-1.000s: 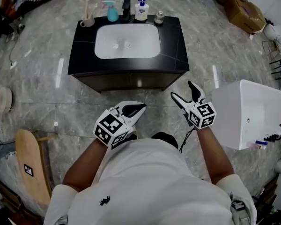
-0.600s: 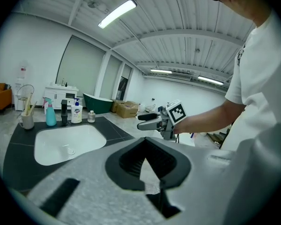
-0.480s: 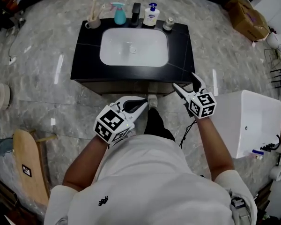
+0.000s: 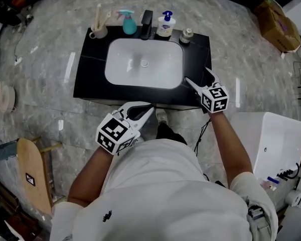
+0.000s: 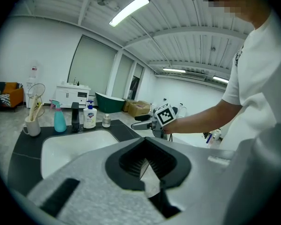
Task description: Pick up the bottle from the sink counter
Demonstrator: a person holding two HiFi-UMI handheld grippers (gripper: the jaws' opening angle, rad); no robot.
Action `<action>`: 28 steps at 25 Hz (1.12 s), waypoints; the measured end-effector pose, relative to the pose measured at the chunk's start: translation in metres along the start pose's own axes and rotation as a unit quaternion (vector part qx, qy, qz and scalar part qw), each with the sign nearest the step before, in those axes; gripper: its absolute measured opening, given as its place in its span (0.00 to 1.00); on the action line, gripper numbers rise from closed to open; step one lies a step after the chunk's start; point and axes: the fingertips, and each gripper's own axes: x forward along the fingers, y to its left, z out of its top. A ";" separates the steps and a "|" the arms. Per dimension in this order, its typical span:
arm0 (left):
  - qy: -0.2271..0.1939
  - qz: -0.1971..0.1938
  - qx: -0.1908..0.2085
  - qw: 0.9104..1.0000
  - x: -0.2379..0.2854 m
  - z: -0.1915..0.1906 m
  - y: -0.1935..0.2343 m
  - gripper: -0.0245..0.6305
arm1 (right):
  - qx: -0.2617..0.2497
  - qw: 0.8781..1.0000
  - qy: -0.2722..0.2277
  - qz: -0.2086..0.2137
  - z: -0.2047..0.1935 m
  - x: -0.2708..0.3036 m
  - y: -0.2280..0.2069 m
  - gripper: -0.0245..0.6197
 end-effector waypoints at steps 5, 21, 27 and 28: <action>0.005 0.020 -0.014 1.000 0.035 0.027 0.028 0.05 | -0.007 1.000 0.016 0.006 0.007 0.051 -0.058 0.70; 0.033 0.097 -0.067 0.992 0.098 0.058 0.098 0.05 | 0.002 0.998 0.048 0.041 -0.005 0.214 -0.166 0.72; 0.040 0.119 -0.087 0.988 0.109 0.060 0.113 0.05 | -0.001 0.997 0.053 0.048 -0.012 0.259 -0.180 0.72; 0.041 0.122 -0.090 0.988 0.110 0.060 0.115 0.05 | 0.000 0.997 0.053 0.047 -0.013 0.265 -0.182 0.72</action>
